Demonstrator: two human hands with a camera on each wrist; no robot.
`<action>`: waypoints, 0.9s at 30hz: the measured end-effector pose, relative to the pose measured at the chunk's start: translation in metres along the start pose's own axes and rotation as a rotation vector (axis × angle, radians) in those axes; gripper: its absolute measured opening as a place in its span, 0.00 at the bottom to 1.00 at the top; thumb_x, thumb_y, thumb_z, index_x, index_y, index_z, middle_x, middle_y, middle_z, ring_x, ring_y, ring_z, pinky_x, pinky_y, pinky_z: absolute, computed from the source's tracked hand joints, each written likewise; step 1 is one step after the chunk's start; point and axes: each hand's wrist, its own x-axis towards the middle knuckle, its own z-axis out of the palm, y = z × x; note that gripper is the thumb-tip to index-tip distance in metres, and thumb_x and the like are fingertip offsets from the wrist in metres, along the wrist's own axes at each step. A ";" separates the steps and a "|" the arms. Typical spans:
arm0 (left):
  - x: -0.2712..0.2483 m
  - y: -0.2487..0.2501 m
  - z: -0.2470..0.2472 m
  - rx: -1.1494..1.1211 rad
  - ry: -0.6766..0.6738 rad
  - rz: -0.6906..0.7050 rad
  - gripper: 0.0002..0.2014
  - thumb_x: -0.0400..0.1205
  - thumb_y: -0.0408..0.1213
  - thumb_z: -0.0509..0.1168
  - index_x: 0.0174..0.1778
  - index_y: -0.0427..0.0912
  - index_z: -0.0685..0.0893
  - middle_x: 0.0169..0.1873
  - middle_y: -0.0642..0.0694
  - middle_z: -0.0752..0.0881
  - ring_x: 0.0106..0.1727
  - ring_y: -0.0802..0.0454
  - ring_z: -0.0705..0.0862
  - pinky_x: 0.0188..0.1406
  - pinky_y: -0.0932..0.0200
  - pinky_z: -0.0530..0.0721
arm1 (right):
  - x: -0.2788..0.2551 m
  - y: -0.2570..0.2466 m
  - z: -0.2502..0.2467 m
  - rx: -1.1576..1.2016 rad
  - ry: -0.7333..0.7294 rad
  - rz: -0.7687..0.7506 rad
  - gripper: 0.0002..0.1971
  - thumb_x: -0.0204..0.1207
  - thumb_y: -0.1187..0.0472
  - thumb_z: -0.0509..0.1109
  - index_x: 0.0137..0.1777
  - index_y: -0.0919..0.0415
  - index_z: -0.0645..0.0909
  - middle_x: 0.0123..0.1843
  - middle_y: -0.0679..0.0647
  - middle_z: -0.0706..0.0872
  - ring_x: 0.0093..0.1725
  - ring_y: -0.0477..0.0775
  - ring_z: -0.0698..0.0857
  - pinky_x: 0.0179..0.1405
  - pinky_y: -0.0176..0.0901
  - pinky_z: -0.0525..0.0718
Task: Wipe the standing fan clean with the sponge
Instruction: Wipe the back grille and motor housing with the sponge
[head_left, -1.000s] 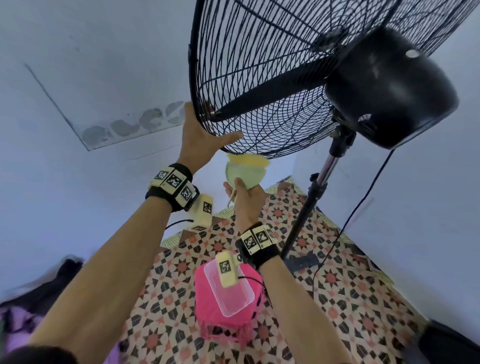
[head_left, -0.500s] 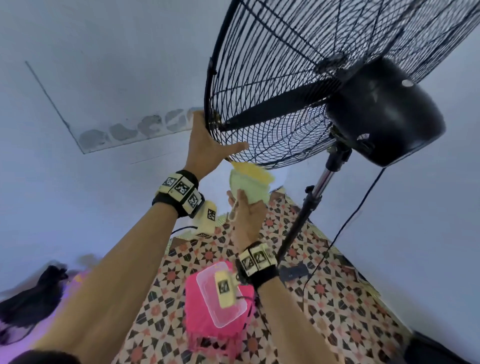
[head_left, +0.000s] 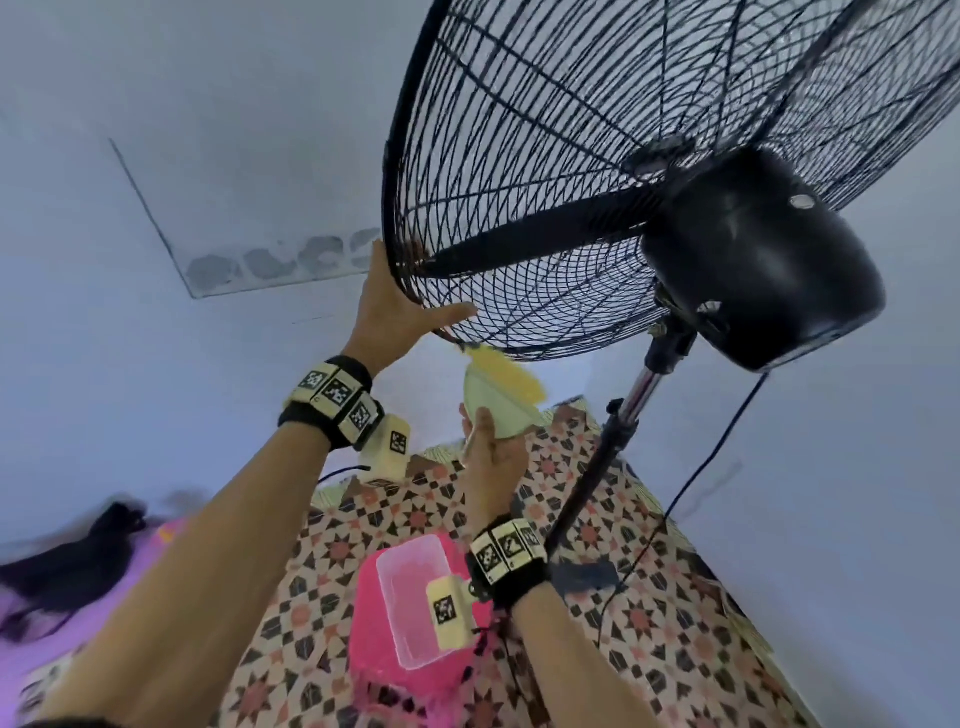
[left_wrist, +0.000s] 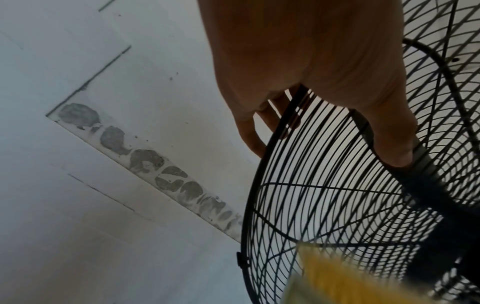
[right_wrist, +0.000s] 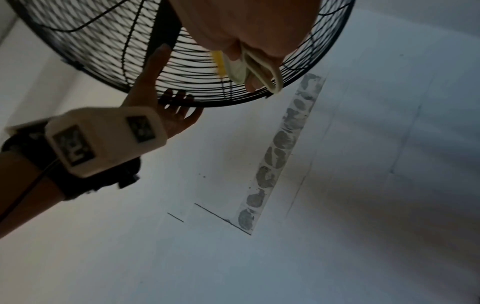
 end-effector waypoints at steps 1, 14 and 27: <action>-0.003 -0.002 0.001 -0.013 0.009 -0.010 0.52 0.63 0.61 0.87 0.78 0.45 0.70 0.68 0.54 0.81 0.69 0.65 0.79 0.70 0.65 0.79 | 0.009 0.010 -0.011 -0.045 -0.015 0.028 0.12 0.87 0.59 0.70 0.56 0.70 0.87 0.44 0.55 0.95 0.41 0.52 0.93 0.39 0.43 0.91; -0.015 -0.026 0.037 -0.067 0.009 -0.217 0.41 0.69 0.41 0.88 0.77 0.40 0.78 0.72 0.50 0.86 0.73 0.59 0.84 0.74 0.52 0.83 | 0.084 -0.006 0.003 0.160 -0.343 0.493 0.16 0.82 0.75 0.65 0.31 0.67 0.76 0.43 0.72 0.87 0.43 0.63 0.92 0.36 0.51 0.87; -0.013 -0.038 0.032 -0.066 -0.025 -0.218 0.44 0.63 0.54 0.90 0.73 0.43 0.81 0.69 0.49 0.87 0.72 0.54 0.84 0.75 0.43 0.82 | 0.075 -0.007 0.017 0.323 -0.306 0.564 0.01 0.85 0.73 0.66 0.52 0.72 0.78 0.54 0.70 0.90 0.44 0.61 0.93 0.44 0.58 0.91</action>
